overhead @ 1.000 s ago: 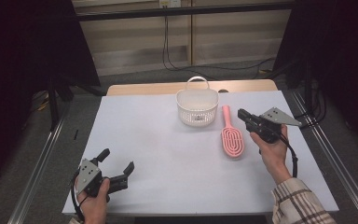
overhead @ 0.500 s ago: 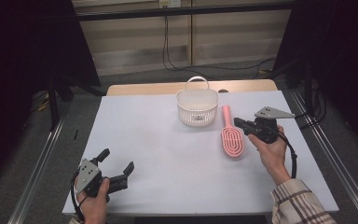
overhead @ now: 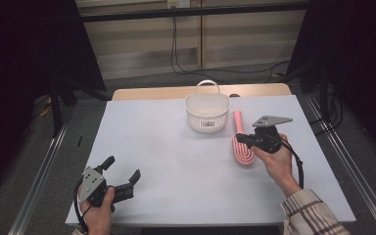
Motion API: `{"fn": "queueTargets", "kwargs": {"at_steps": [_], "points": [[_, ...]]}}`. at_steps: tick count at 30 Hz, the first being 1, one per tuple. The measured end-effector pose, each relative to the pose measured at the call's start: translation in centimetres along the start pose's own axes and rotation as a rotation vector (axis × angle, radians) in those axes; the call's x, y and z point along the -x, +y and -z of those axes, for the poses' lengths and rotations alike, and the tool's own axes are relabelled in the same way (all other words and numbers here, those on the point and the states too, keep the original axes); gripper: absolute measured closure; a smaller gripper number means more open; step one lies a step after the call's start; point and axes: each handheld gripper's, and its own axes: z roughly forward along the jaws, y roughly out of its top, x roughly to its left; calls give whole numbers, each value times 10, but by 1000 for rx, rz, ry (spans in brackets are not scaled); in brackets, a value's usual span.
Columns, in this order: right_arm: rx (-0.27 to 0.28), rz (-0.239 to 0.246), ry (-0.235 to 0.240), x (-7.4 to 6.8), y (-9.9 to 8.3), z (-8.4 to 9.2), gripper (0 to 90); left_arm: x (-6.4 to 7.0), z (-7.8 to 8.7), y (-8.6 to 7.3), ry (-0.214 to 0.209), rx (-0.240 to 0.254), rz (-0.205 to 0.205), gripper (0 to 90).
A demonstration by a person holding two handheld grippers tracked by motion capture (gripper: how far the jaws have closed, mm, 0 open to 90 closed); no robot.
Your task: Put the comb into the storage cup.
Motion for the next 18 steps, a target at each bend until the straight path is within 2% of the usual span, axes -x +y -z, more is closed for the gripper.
{"fn": "queueTargets", "kwargs": {"at_steps": [3,5,8,9,12,18], "points": [[-46,10,28,-4,-1,-5,900,0,-1,0,-5,-1,0,20],[-58,10,38,-5,0,-6,900,0,-1,0,-4,-2,0,20],[-118,20,65,-8,0,-11,900,0,-1,0,0,-4,-2,20],[-139,8,67,-8,-1,-14,900,0,-1,0,5,-3,-4,20],[-158,-6,62,-6,-3,-18,900,0,0,0,1,-6,-5,20],[-184,4,82,-7,-4,-20,900,1,-1,-1,-5,-8,1,20]]}}
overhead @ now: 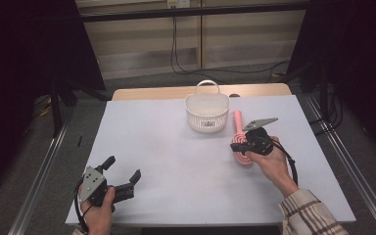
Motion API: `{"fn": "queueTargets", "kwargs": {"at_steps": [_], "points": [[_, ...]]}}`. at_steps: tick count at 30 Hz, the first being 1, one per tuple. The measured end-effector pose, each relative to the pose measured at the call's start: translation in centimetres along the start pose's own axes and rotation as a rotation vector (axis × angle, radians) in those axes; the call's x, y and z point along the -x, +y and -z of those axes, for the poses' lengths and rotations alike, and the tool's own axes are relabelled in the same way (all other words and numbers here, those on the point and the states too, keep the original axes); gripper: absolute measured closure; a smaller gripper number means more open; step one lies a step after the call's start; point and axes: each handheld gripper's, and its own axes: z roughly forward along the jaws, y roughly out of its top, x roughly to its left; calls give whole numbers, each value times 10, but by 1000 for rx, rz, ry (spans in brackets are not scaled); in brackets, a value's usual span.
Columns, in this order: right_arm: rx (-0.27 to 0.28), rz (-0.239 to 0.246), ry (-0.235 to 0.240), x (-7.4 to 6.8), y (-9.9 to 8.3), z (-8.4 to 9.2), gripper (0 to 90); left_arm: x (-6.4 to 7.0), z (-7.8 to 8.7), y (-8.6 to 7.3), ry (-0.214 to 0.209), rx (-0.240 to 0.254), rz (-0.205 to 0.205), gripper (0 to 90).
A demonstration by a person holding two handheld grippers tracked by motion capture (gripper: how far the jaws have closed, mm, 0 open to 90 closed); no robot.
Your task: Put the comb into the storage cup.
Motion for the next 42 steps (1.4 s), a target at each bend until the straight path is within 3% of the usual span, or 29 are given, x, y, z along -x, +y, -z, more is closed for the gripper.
{"fn": "queueTargets", "kwargs": {"at_steps": [6,42], "points": [[-50,4,22,-3,-4,-9,900,0,0,0,-2,-9,-5,20],[-86,11,-23,-2,-4,-5,900,-1,0,0,10,-9,-13,20]]}}
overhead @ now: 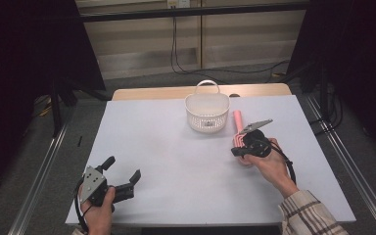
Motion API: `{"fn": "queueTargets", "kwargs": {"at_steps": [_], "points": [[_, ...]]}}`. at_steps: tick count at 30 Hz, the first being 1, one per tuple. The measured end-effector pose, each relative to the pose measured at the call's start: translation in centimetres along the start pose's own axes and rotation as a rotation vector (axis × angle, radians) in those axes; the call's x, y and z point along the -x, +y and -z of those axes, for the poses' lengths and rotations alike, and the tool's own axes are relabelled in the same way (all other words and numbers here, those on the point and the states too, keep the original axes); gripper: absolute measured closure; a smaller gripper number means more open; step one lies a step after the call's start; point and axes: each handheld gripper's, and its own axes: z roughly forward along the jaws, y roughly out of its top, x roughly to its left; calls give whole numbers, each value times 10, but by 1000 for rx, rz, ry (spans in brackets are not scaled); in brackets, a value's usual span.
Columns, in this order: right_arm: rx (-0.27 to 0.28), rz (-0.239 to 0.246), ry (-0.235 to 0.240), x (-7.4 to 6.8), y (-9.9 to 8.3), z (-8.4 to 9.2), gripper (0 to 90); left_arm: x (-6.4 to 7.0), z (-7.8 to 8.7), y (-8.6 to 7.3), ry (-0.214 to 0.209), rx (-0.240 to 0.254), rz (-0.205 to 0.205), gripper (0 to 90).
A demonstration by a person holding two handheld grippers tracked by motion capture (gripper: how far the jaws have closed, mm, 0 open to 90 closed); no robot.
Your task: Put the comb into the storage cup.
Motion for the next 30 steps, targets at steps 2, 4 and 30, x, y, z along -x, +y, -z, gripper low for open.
{"fn": "queueTargets", "kwargs": {"at_steps": [2,4,30], "points": [[1,1,0,0,0,0,900,0,0,0,1,-2,-2,20],[1,-1,0,-1,0,0,900,0,0,0,0,-2,-3,20],[-70,-18,14,1,-4,-4,900,0,0,0,-1,0,7,20]]}}
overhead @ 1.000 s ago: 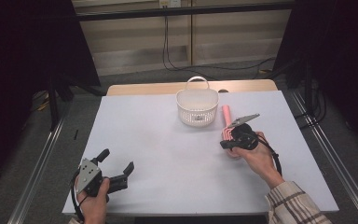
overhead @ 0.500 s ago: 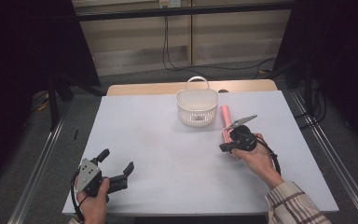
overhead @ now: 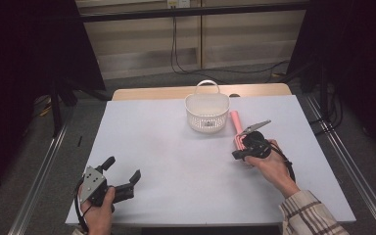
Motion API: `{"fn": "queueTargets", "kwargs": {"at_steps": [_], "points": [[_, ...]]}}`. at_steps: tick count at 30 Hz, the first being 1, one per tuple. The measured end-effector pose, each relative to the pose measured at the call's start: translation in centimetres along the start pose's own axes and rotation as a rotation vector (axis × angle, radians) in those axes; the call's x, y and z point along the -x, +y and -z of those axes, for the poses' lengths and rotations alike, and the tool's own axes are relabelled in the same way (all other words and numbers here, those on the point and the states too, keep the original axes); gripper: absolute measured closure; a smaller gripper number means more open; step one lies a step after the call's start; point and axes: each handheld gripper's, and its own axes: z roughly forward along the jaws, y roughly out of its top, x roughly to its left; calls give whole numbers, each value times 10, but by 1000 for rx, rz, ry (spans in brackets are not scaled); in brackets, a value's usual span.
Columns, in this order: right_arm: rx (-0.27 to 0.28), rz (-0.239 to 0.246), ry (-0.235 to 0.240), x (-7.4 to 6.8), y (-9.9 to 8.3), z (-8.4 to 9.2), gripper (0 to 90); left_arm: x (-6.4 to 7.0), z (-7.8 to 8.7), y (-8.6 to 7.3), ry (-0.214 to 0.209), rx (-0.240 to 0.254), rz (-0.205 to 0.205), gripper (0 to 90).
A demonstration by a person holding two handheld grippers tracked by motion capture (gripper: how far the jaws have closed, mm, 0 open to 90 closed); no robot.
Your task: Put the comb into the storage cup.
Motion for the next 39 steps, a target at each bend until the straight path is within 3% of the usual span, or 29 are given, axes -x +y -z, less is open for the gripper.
{"fn": "queueTargets", "kwargs": {"at_steps": [23,39], "points": [[-21,1,-12,3,-3,3,900,0,0,0,1,0,-1,20],[-23,-6,-50,7,-3,6,900,0,0,0,0,0,-1,21]]}}
